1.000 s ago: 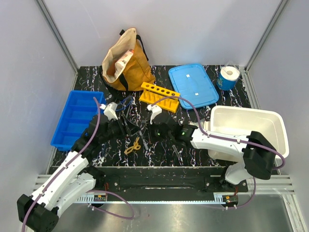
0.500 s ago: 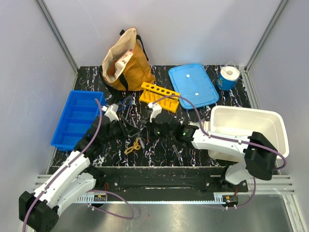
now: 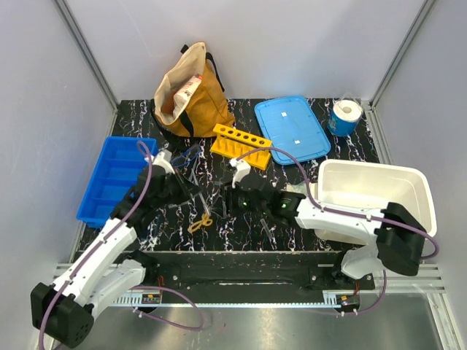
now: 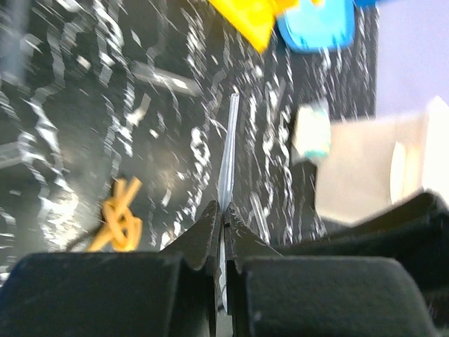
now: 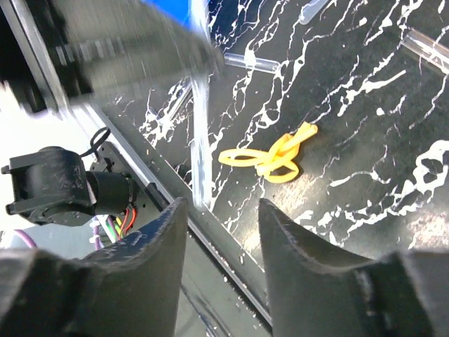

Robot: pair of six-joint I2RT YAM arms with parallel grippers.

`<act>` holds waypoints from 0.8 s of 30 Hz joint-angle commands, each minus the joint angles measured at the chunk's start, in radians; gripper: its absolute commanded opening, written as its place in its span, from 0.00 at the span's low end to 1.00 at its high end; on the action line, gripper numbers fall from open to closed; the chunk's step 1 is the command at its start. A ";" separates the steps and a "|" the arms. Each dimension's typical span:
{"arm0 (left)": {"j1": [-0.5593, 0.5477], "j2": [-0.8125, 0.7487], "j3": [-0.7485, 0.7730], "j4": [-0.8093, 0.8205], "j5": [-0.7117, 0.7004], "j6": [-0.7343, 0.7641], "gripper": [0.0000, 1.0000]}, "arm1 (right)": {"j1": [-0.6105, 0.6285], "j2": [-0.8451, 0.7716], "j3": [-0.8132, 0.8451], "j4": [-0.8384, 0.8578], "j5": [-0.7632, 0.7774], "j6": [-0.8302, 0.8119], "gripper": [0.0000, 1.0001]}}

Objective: Organize the chemistry lab equipment

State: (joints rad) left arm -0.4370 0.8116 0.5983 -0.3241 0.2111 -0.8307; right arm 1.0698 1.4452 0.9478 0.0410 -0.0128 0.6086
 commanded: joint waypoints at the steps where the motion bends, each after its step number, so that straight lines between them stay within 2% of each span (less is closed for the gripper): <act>1: 0.104 0.046 0.193 -0.124 -0.260 0.068 0.00 | 0.007 -0.130 -0.069 0.043 0.040 0.011 0.58; 3: 0.179 0.070 0.257 -0.176 -0.364 0.079 0.00 | 0.007 -0.167 -0.102 0.042 0.036 0.011 0.68; 5: 0.269 0.092 0.300 -0.214 -0.433 0.079 0.00 | 0.007 -0.203 -0.136 0.033 0.034 0.010 0.73; 12: 0.590 0.173 0.342 -0.277 -0.584 0.076 0.00 | 0.007 -0.295 -0.214 0.011 0.028 0.010 0.75; 14: 0.679 0.199 0.327 -0.294 -0.589 0.041 0.00 | 0.007 -0.305 -0.227 0.010 0.016 0.005 0.75; 17: 0.819 0.247 0.317 -0.309 -0.500 -0.008 0.00 | 0.007 -0.313 -0.238 0.000 0.016 0.000 0.75; 20: 0.888 0.290 0.322 -0.343 -0.515 -0.045 0.00 | 0.007 -0.313 -0.228 -0.018 -0.024 -0.009 0.75; 24: 0.909 0.317 0.314 -0.401 -0.608 -0.065 0.00 | 0.009 -0.318 -0.211 -0.075 -0.027 -0.021 0.75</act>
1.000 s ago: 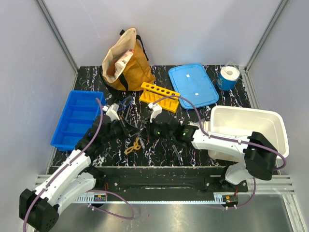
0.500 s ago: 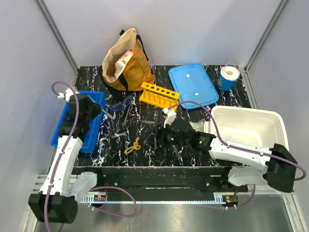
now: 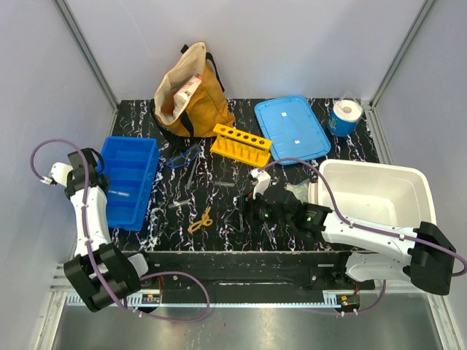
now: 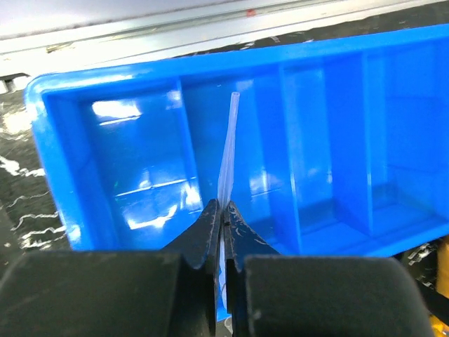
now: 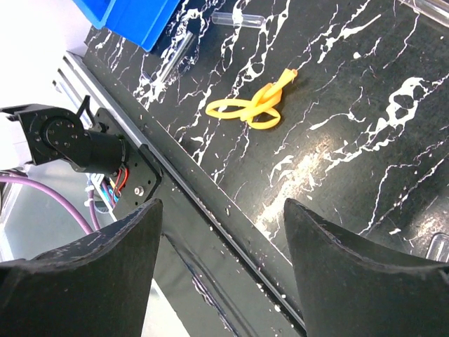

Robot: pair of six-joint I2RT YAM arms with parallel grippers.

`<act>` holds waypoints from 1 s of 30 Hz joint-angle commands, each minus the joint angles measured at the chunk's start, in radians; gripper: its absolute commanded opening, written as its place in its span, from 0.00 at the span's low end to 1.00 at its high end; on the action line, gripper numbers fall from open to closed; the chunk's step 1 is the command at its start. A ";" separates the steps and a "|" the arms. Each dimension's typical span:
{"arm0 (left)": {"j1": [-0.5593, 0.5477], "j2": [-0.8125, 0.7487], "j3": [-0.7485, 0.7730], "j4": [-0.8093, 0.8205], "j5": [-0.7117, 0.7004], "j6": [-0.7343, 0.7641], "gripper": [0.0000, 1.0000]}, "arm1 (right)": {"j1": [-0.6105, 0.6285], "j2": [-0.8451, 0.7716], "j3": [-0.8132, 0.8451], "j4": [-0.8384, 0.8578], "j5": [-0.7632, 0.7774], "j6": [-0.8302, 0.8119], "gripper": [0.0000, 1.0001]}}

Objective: Organize the chemistry lab equipment

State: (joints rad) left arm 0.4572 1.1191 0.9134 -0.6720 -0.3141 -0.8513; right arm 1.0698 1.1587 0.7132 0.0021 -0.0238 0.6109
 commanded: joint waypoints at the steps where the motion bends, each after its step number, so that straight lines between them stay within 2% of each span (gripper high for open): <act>1: 0.021 0.013 -0.010 -0.057 -0.088 -0.043 0.00 | 0.007 -0.034 0.023 -0.040 -0.011 -0.023 0.75; 7: 0.035 -0.002 -0.054 -0.063 -0.144 -0.057 0.00 | 0.007 -0.024 0.032 -0.030 -0.011 -0.004 0.75; 12: 0.043 -0.021 -0.106 -0.066 -0.152 -0.081 0.15 | 0.009 0.010 0.043 -0.028 -0.024 0.015 0.76; 17: 0.046 -0.044 -0.153 -0.052 -0.134 -0.107 0.23 | 0.007 0.021 0.060 -0.040 -0.027 0.016 0.76; 20: 0.046 -0.039 -0.145 -0.038 -0.120 -0.075 0.32 | 0.009 0.022 0.068 -0.054 -0.025 0.013 0.76; 22: 0.046 -0.039 -0.127 -0.038 -0.112 -0.048 0.34 | 0.007 0.022 0.069 -0.062 -0.024 0.012 0.76; 27: 0.046 -0.082 -0.093 -0.021 -0.024 0.044 0.38 | 0.007 0.030 0.071 -0.066 -0.005 0.010 0.76; 30: 0.046 -0.100 -0.053 0.018 0.134 0.182 0.47 | 0.007 0.041 0.089 -0.088 0.019 0.009 0.76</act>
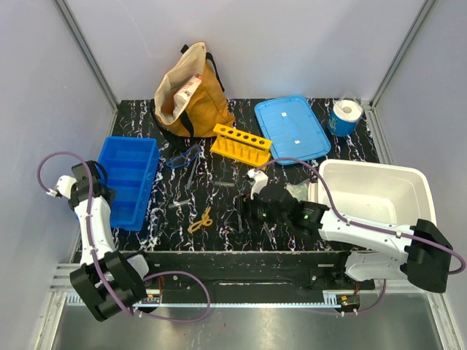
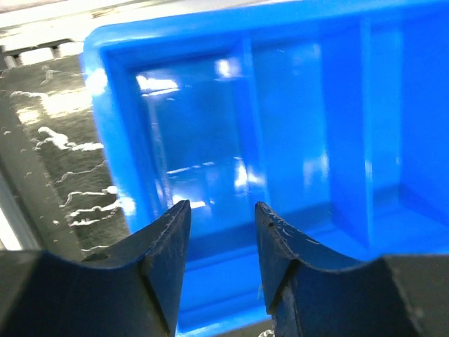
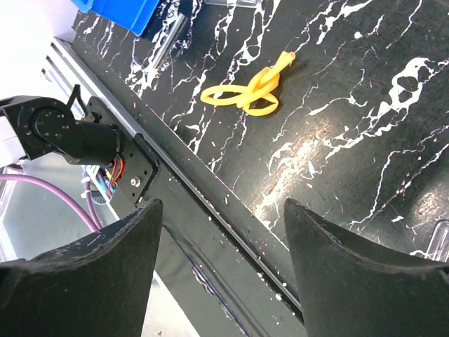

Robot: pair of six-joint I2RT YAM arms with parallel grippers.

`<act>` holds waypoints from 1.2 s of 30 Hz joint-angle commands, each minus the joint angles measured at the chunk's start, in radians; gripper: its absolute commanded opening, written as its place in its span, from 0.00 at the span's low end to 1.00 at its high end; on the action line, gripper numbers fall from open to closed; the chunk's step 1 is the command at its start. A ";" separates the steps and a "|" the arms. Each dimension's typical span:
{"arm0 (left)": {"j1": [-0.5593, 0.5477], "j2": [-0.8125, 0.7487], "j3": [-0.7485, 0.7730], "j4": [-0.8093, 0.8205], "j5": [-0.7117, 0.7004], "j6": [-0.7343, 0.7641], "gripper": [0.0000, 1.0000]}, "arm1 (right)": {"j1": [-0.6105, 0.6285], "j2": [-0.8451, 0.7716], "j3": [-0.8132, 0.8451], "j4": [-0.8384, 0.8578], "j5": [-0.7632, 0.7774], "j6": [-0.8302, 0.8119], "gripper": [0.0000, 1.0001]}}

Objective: Organize the chemistry lab equipment

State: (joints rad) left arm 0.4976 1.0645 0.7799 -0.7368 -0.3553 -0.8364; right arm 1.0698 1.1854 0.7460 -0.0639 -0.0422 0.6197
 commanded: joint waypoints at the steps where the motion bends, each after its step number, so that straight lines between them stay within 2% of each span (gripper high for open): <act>1: 0.004 -0.050 0.093 0.097 0.249 0.219 0.50 | 0.007 0.019 0.061 -0.028 0.069 0.000 0.75; 4: -0.028 -0.092 0.096 0.128 0.351 0.292 0.56 | 0.007 0.032 0.075 -0.050 0.110 0.000 0.75; 7: -0.108 -0.123 0.094 0.157 0.439 0.345 0.62 | 0.007 0.062 0.093 -0.074 0.155 0.011 0.74; 11: -0.214 -0.133 0.101 0.195 0.659 0.431 0.66 | 0.007 0.143 0.160 -0.122 0.243 -0.053 0.71; 16: -0.384 -0.213 0.073 0.177 0.664 0.467 0.72 | -0.001 0.252 0.277 -0.218 0.298 -0.077 0.64; 20: -0.438 -0.210 0.053 0.128 0.720 0.513 0.73 | -0.013 0.330 0.351 -0.332 0.392 -0.089 0.59; 22: -0.471 -0.178 0.055 0.106 0.649 0.530 0.72 | -0.031 0.342 0.362 -0.347 0.387 -0.084 0.54; 25: -0.530 -0.065 0.137 0.053 0.497 0.557 0.69 | -0.041 0.312 0.352 -0.332 0.374 -0.078 0.54; 29: -0.588 0.121 0.287 0.017 0.461 0.589 0.60 | -0.041 0.254 0.287 -0.251 0.328 -0.080 0.54; 33: -0.665 0.254 0.383 0.049 0.375 0.631 0.59 | -0.041 0.197 0.237 -0.214 0.320 -0.058 0.54; 36: -0.705 0.348 0.444 0.065 0.368 0.660 0.56 | -0.041 0.131 0.193 -0.192 0.318 -0.054 0.54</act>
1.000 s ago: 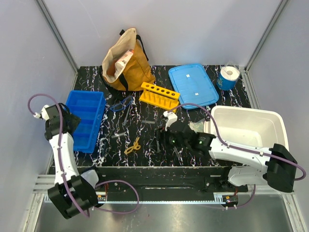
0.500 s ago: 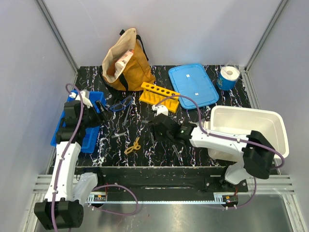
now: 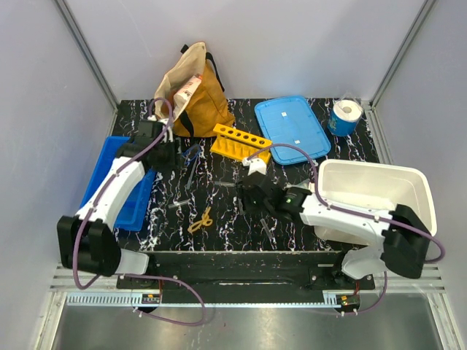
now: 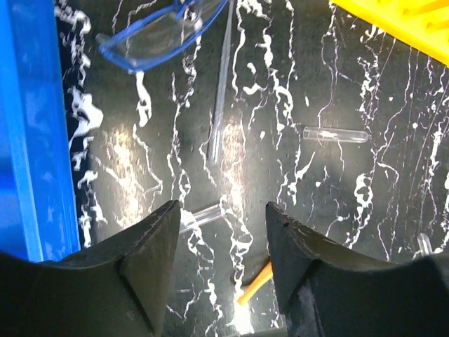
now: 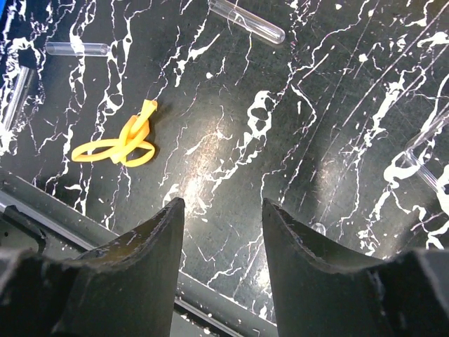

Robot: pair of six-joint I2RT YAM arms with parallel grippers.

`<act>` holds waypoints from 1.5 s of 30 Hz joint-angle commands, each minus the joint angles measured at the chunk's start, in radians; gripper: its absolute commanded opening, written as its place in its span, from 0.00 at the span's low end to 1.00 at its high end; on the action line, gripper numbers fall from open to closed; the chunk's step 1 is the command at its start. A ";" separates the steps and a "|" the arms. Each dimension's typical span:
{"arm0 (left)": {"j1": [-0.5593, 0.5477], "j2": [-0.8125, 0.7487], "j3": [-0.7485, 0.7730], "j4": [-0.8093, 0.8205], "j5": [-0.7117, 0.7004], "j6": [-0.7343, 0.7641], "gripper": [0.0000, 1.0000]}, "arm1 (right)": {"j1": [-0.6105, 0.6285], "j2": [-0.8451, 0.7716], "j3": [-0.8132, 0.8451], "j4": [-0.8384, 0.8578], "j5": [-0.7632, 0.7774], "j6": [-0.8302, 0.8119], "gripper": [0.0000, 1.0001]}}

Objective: Organize the chemistry lab equipment

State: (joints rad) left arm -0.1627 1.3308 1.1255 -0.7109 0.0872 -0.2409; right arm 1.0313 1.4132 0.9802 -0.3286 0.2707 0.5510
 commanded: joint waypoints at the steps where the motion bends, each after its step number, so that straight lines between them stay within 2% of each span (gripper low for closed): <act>1: -0.060 0.114 0.114 0.037 -0.082 0.069 0.54 | -0.002 -0.124 -0.055 0.082 0.007 0.017 0.54; 10: -0.138 0.339 0.152 0.070 -0.204 0.003 0.41 | -0.002 -0.299 -0.169 0.158 0.021 0.021 0.54; 16: -0.136 0.447 0.145 0.105 -0.168 -0.023 0.38 | -0.002 -0.367 -0.189 0.151 0.065 0.007 0.54; 28: -0.138 0.545 0.146 0.087 -0.162 -0.041 0.32 | -0.002 -0.405 -0.219 0.149 0.101 -0.008 0.54; 32: -0.138 0.556 0.135 0.082 -0.185 -0.049 0.30 | -0.002 -0.433 -0.236 0.148 0.110 -0.011 0.54; 36: -0.138 0.550 0.128 0.077 -0.176 -0.066 0.20 | -0.002 -0.447 -0.242 0.146 0.116 -0.011 0.54; 41: -0.138 0.464 0.083 0.102 -0.104 -0.086 0.06 | -0.002 -0.441 -0.242 0.148 0.117 -0.010 0.54; 45: -0.138 0.340 0.054 0.111 -0.041 -0.107 0.00 | -0.002 -0.424 -0.233 0.148 0.114 -0.008 0.55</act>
State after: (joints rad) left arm -0.3000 1.8175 1.1980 -0.6281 -0.0315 -0.3157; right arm 1.0313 0.9836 0.7380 -0.2073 0.3508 0.5533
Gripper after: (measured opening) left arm 0.029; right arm 0.539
